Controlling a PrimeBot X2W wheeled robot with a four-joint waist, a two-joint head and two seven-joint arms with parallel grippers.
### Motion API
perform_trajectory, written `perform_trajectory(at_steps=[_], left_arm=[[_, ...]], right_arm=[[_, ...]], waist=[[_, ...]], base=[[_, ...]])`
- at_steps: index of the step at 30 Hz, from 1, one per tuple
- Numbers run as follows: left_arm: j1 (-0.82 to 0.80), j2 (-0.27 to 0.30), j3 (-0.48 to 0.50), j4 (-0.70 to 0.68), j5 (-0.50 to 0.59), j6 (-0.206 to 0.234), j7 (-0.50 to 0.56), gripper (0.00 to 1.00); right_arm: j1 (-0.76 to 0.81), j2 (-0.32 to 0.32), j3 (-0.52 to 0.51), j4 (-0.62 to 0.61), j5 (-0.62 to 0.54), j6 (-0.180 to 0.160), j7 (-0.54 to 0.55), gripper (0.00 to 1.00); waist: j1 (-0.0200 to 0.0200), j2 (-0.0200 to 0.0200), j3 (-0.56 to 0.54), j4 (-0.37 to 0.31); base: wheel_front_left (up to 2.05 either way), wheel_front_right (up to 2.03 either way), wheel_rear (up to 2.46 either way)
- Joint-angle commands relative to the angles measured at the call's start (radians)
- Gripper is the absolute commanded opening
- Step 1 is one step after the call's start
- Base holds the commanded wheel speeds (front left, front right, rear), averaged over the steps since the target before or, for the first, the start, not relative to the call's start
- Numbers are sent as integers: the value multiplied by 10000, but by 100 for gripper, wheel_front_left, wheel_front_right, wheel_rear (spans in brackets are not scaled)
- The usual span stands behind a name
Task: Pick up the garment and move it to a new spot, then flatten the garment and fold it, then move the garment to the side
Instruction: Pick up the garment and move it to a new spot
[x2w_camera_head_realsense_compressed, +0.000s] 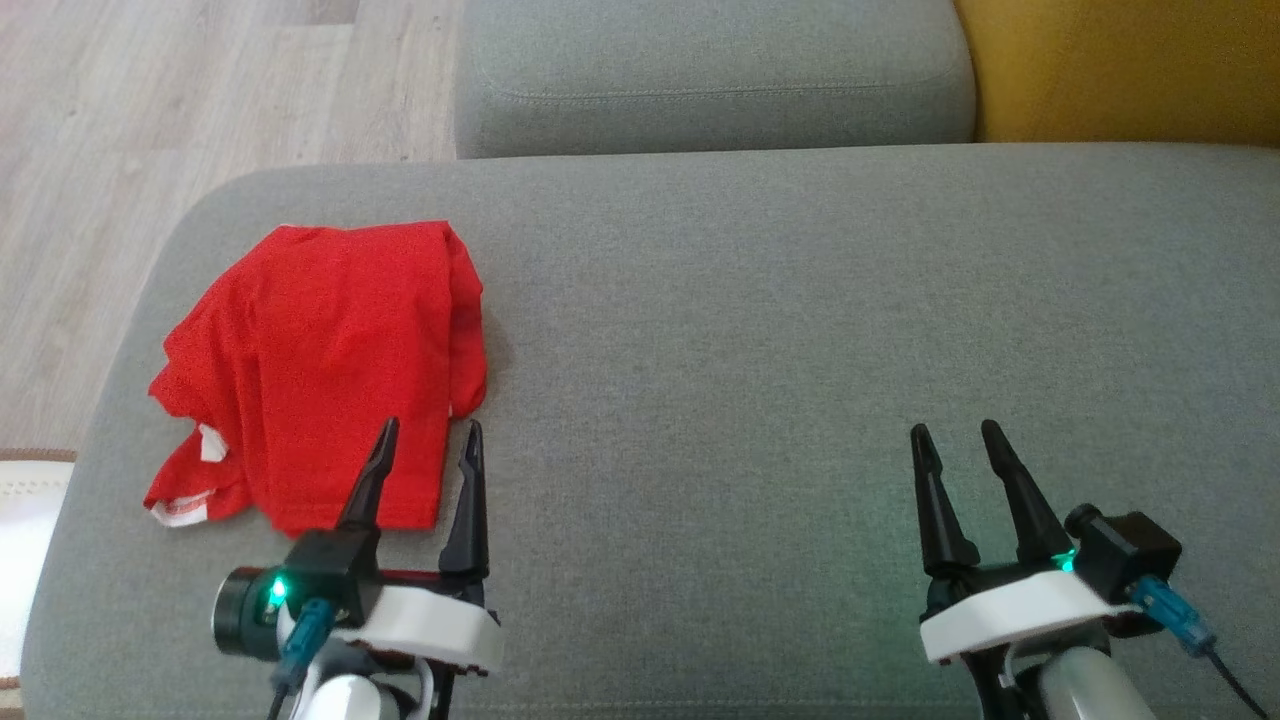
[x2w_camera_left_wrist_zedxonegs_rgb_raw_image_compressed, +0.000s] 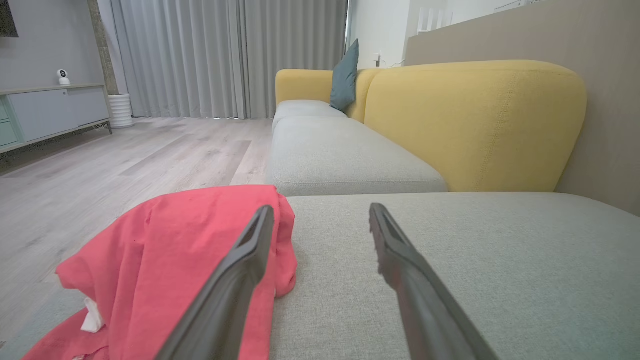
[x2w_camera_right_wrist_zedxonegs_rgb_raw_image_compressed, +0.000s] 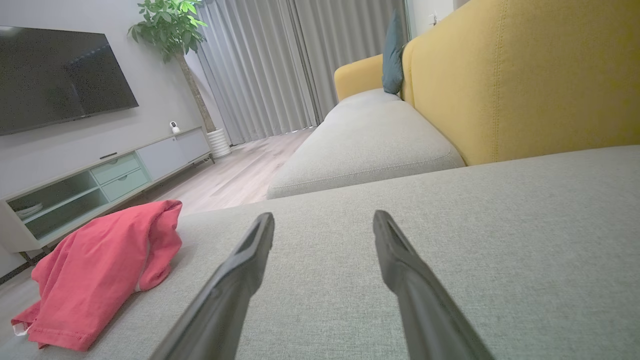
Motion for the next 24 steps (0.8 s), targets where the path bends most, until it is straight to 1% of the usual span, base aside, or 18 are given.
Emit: perform_trajectory(at_steps=[1,8,13,18,24], left_arm=[[-320,-53,372,-292,84,-23,-124,100],[-300,-60,344,-250,-59,-10,-124,100],[-306,-61,344,-225,-104,22,-124,100],[-314,-61,361,-199,-137,57,-124,100],[-284,-62,454,-171,-129,90,-124,100]], right_arm=[[-417,-70,190,-351,24,-7,-111,100],[-387,-70,239,-270,45,-7,-111,100],[-398,-70,301,-221,55,-7,-111,100],[-405,-70,386,-242,33,-7,-111,100],[-356,-70,530,-345,-42,-7,-111,100]], waist=[[0,0,-6,11],[0,0,-10,101],[0,0,11,325],[0,0,49,767],[0,0,46,1526]], base=[[0,0,0],[0,0,0],[0,0,0],[0,0,0],[0,0,0]])
